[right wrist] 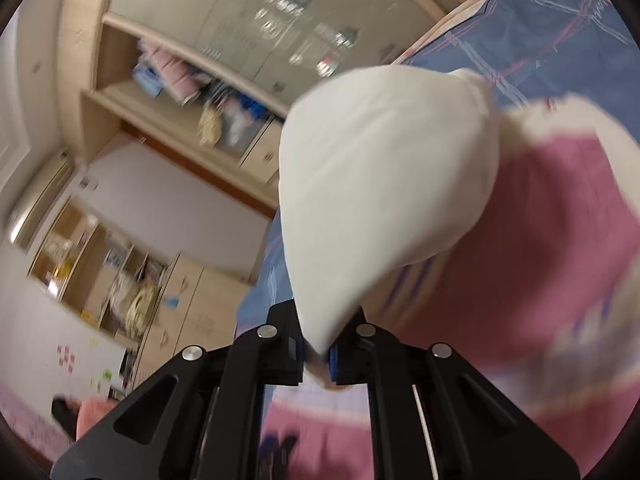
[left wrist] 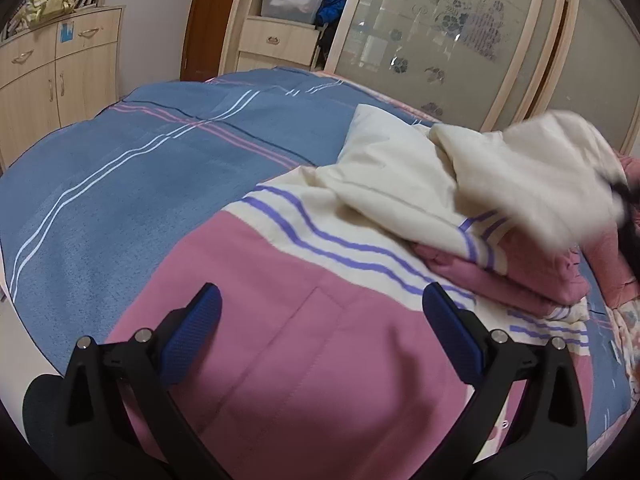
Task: Fold large clothes
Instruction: 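Grasp the cream hood with the right tool and fold it over the jacket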
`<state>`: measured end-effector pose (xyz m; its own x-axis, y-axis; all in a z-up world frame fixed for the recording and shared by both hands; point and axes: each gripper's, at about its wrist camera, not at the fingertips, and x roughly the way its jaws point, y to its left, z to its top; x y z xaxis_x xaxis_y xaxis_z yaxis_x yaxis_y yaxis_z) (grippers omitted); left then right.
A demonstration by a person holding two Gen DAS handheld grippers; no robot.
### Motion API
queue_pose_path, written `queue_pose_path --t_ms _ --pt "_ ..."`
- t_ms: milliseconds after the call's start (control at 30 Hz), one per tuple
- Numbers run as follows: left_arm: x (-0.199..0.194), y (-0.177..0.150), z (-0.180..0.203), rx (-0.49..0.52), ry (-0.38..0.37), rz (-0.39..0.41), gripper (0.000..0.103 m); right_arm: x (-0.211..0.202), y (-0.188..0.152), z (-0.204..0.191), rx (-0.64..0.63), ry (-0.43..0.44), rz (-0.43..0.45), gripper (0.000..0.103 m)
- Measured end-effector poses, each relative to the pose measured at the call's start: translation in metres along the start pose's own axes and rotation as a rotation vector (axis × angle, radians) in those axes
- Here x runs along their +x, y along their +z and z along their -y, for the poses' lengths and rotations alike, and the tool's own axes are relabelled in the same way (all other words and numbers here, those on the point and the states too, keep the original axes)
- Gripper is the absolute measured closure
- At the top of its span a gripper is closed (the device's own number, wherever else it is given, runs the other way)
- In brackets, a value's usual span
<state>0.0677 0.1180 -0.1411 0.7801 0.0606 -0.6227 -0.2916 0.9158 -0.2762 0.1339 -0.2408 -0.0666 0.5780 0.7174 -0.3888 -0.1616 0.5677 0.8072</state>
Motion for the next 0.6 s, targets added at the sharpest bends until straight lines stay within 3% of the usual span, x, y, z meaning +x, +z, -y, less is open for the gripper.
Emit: queue_pose_path --t_ms 67,200,267,333,367,467,533,600 --pt "-0.003 0.003 0.006 0.007 -0.004 0.018 0.002 -0.003 -0.038 0.018 0.068 0.001 0.003 0.094" --pt "-0.002 0.018 0.029 0.022 -0.047 0.036 0.002 0.007 -0.075 0.071 0.252 0.011 -0.023 0.093" --pt "-0.001 0.024 0.049 0.056 -0.072 0.056 0.002 0.000 -0.086 0.081 0.268 -0.031 -0.012 0.083" --pt "0.006 0.025 0.074 0.126 -0.081 0.063 0.002 -0.016 -0.086 0.077 0.196 -0.104 0.011 0.047" --pt "0.011 0.025 0.083 0.153 -0.076 0.057 0.002 -0.030 -0.084 0.070 0.132 -0.134 0.034 0.043" --pt "0.044 0.020 0.120 0.264 -0.067 -0.005 0.002 -0.068 -0.075 0.048 -0.012 -0.251 0.148 0.043" --pt "0.069 0.010 0.137 0.323 -0.002 -0.077 0.002 -0.085 -0.061 0.030 -0.103 -0.290 0.213 0.066" --pt "0.084 0.002 0.139 0.309 0.021 -0.157 0.002 -0.091 -0.041 0.008 -0.175 -0.308 0.256 0.069"
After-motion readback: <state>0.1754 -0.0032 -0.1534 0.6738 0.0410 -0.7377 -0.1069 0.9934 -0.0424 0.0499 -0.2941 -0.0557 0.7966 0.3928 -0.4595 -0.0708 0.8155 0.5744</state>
